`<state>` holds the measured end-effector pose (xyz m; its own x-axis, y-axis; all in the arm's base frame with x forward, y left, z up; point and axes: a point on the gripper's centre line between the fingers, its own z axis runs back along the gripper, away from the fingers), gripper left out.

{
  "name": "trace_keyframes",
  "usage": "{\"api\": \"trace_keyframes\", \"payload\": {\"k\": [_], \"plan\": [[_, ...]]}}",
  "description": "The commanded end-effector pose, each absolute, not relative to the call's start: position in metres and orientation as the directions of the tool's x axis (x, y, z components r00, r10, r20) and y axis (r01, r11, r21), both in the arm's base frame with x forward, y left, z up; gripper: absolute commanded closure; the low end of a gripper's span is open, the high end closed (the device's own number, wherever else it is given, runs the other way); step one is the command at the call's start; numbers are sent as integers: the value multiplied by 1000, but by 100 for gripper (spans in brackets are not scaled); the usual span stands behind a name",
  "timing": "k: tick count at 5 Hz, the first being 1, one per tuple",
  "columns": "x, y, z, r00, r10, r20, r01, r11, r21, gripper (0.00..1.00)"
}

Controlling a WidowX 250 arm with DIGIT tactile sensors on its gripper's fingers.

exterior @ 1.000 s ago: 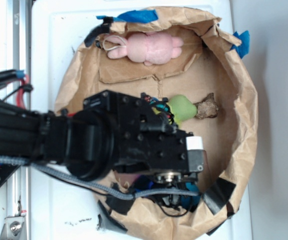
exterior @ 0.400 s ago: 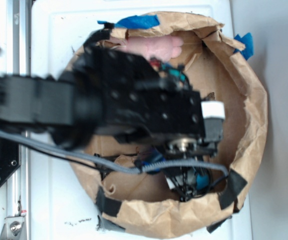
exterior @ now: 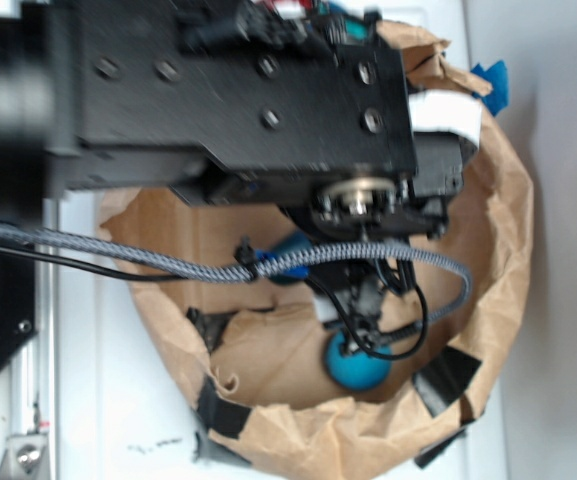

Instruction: Grab the plastic pickle.

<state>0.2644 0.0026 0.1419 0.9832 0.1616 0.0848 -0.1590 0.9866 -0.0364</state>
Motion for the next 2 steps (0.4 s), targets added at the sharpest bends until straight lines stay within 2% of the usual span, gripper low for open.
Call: {"api": "trace_keyframes", "payload": {"k": [1, 2], "plan": [[256, 17, 182, 963, 207, 171, -196, 977, -79, 100], [254, 13, 176, 959, 222, 177, -215, 975, -60, 100]]}}
